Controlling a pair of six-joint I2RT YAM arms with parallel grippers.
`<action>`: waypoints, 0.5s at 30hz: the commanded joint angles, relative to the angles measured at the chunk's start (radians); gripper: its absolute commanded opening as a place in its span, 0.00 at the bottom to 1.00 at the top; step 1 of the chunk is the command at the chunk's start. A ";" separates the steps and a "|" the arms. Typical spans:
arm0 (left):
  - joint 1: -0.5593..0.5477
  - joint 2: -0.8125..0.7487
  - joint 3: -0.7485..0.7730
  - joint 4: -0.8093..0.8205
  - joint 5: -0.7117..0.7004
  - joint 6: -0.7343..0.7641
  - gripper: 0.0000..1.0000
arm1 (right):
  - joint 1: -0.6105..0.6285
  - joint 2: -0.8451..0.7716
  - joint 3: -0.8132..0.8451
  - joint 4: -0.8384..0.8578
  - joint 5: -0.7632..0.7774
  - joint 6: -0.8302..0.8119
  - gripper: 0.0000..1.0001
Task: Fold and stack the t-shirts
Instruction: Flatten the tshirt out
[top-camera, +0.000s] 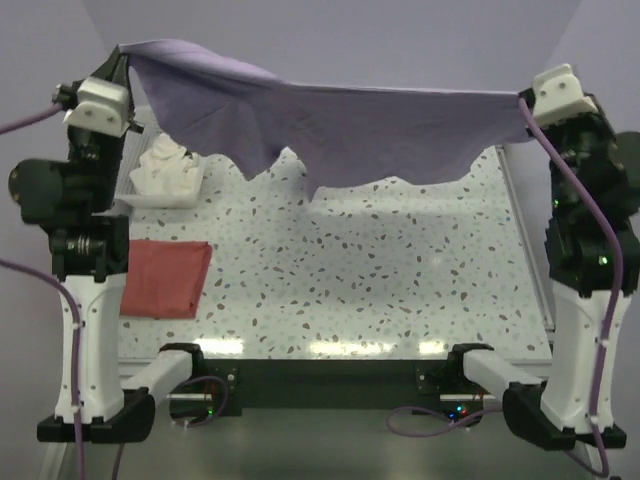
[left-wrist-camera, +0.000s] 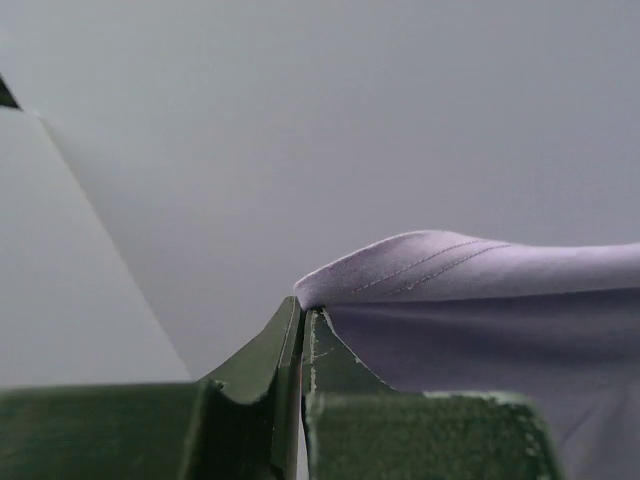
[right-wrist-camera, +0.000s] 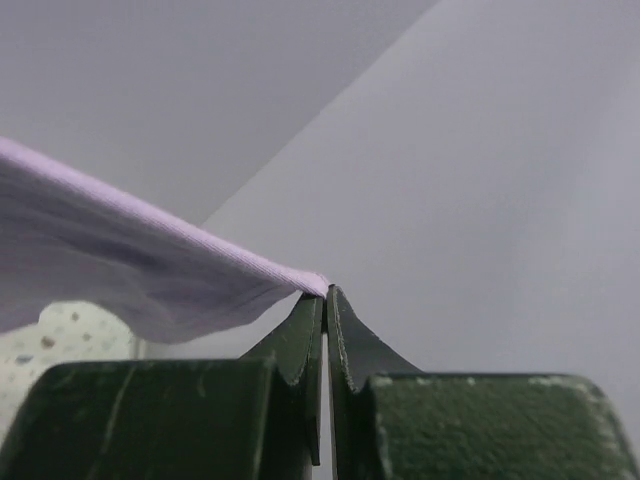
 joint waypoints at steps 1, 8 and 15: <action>0.009 -0.098 -0.055 0.213 -0.087 0.006 0.00 | -0.006 -0.102 -0.012 0.221 0.089 -0.002 0.00; 0.009 -0.221 -0.055 0.237 -0.165 0.075 0.00 | -0.005 -0.202 0.029 0.307 0.078 -0.051 0.00; 0.009 -0.178 -0.038 0.129 -0.098 0.201 0.00 | -0.005 -0.147 -0.058 0.318 0.038 -0.094 0.00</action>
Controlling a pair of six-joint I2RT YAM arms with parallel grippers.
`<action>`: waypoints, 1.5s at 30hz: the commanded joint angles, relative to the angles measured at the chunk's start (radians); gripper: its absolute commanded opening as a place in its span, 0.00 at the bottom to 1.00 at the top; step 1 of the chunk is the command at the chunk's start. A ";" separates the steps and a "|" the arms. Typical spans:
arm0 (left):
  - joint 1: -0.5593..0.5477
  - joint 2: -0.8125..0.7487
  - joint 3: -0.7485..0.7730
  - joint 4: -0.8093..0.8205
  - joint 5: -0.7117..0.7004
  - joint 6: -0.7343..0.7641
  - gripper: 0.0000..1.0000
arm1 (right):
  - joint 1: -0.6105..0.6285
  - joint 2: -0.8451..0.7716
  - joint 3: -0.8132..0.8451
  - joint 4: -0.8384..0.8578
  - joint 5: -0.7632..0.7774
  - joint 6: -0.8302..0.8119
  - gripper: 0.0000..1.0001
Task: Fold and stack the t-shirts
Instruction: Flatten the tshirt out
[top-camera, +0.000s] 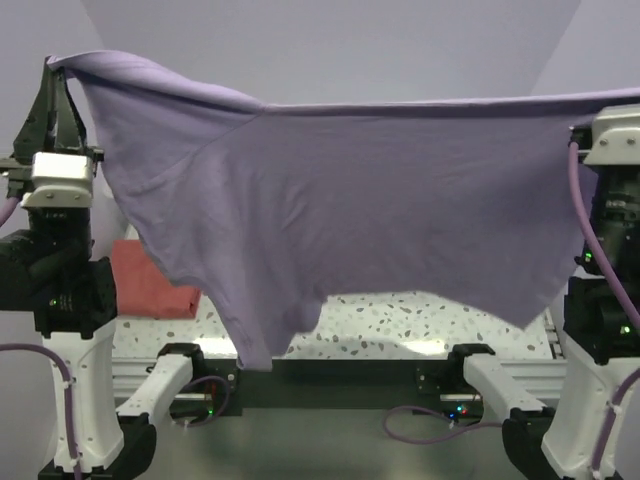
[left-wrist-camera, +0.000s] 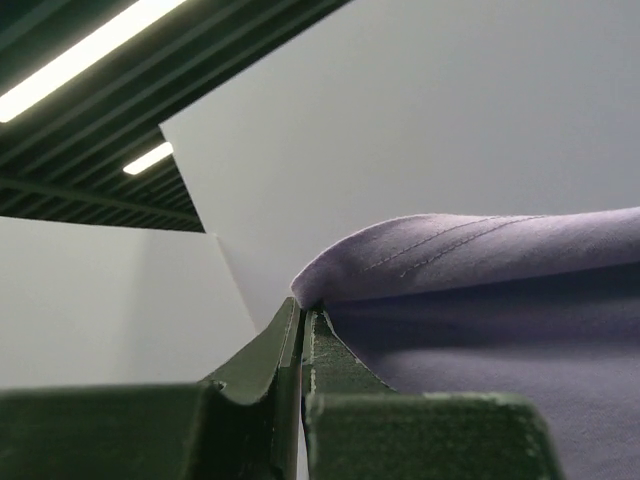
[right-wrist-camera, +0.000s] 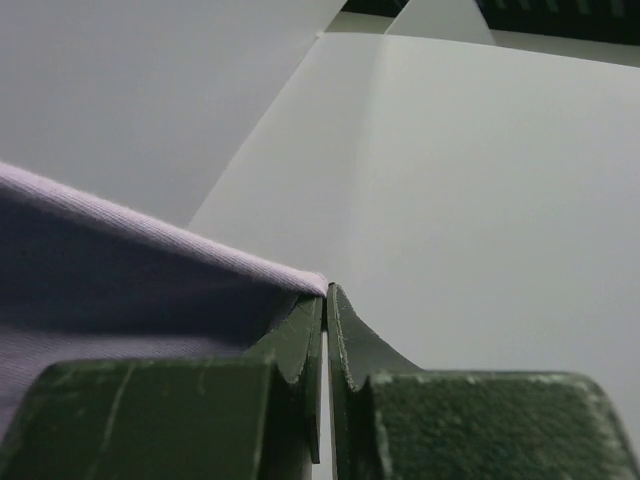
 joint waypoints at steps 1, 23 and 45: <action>0.009 0.056 0.000 -0.074 0.035 0.095 0.00 | -0.005 0.078 -0.083 0.036 0.002 -0.041 0.00; -0.154 0.819 -0.235 -0.117 0.080 0.083 0.00 | -0.007 0.811 -0.557 0.352 -0.203 -0.039 0.00; -0.175 1.288 0.296 -0.344 -0.035 0.149 0.00 | -0.016 1.328 0.043 0.048 -0.228 -0.097 0.00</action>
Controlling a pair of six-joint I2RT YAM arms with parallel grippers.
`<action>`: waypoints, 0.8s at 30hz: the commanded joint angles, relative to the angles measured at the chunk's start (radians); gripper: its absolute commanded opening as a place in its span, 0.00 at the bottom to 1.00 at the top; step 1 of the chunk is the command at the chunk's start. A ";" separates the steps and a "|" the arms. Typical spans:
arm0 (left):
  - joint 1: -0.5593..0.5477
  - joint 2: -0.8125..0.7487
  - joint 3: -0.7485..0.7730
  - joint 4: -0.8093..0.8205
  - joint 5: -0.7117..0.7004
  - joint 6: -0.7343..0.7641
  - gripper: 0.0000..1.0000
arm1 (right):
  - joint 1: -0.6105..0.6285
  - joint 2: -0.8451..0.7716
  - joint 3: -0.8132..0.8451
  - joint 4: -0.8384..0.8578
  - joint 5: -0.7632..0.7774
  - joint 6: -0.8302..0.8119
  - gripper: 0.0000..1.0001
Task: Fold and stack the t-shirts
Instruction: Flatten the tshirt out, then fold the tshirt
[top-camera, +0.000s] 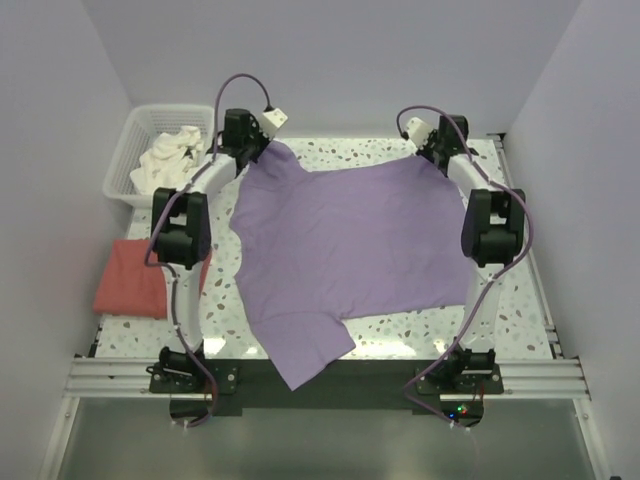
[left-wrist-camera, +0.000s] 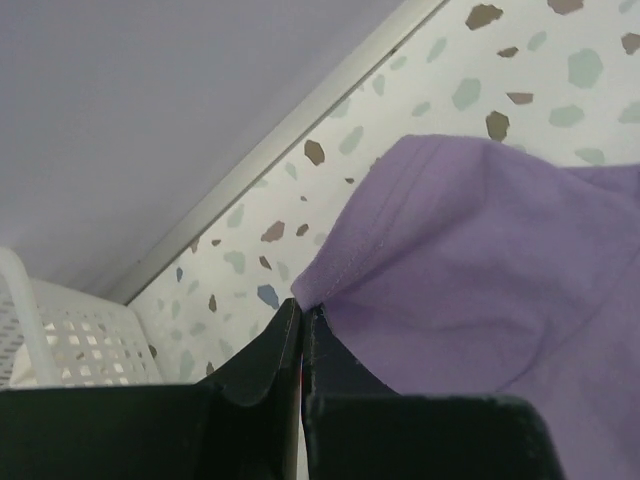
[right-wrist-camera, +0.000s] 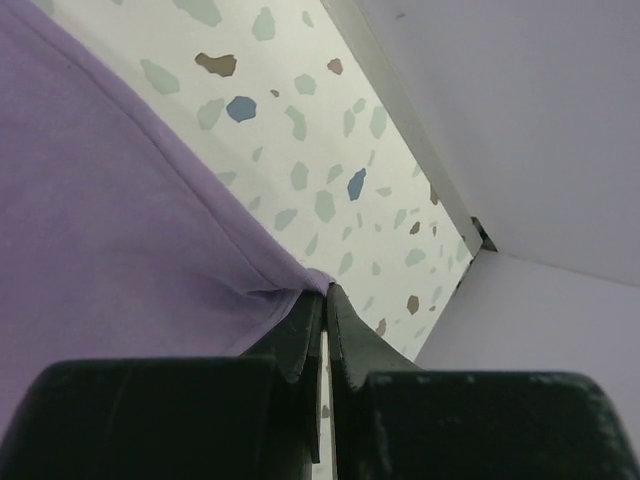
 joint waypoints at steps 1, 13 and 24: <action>-0.013 -0.156 -0.067 -0.048 0.003 0.000 0.00 | -0.034 -0.019 0.044 -0.103 -0.082 -0.005 0.00; -0.047 -0.396 -0.212 -0.356 0.017 -0.135 0.00 | -0.086 -0.039 0.087 -0.248 -0.189 -0.012 0.00; -0.057 -0.638 -0.417 -0.482 0.010 -0.234 0.00 | -0.159 -0.132 -0.002 -0.311 -0.313 -0.041 0.00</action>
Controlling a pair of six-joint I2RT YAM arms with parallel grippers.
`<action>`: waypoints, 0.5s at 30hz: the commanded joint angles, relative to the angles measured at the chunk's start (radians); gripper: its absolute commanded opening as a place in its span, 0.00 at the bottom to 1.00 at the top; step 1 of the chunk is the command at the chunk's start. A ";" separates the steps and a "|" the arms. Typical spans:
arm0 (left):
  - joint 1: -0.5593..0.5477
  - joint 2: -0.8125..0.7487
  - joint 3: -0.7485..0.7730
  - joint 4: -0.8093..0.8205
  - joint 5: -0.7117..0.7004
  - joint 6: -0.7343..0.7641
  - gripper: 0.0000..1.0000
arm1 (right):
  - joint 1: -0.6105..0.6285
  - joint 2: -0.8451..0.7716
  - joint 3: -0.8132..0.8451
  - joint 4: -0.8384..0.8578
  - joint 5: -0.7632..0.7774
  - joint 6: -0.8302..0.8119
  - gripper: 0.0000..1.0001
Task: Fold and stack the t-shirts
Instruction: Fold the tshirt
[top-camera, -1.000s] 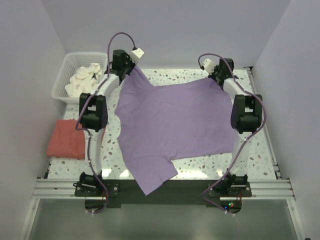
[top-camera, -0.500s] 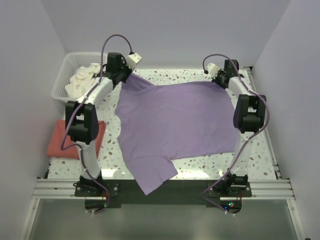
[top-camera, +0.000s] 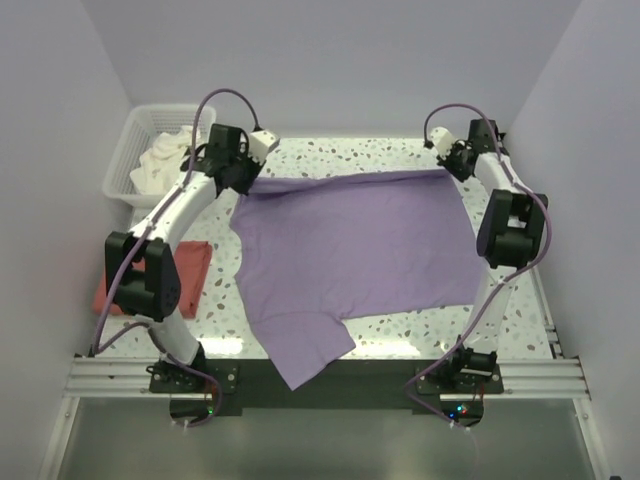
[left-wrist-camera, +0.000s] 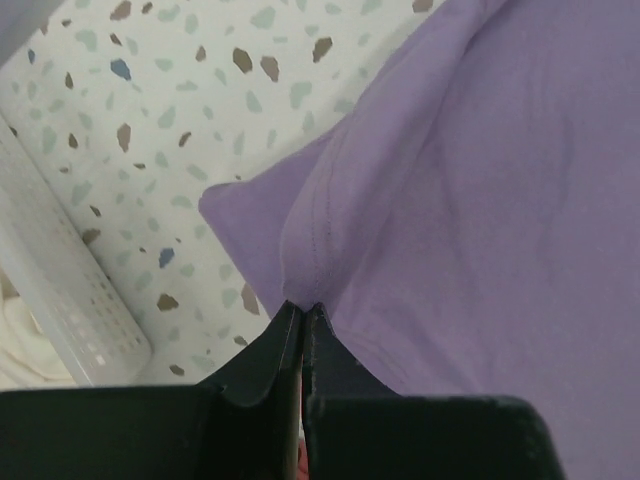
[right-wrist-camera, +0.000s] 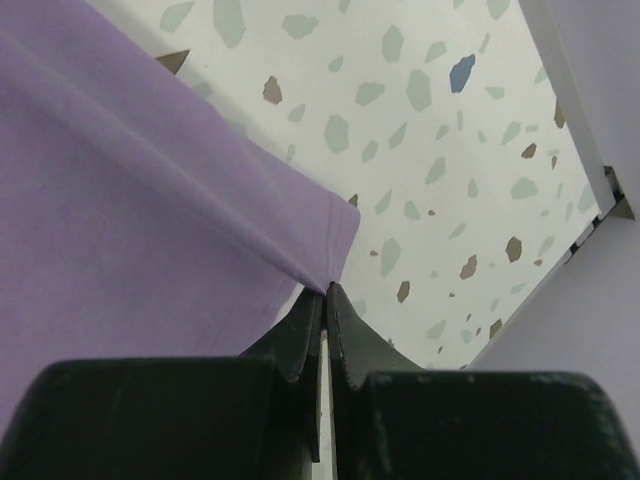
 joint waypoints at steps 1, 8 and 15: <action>-0.001 -0.131 -0.071 -0.068 0.013 -0.057 0.00 | -0.034 -0.121 -0.035 -0.031 -0.097 -0.026 0.00; -0.049 -0.240 -0.207 -0.126 0.091 -0.064 0.00 | -0.051 -0.147 -0.127 -0.036 -0.105 -0.090 0.00; -0.134 -0.246 -0.336 -0.161 0.062 -0.144 0.00 | -0.051 -0.133 -0.162 -0.037 -0.088 -0.119 0.00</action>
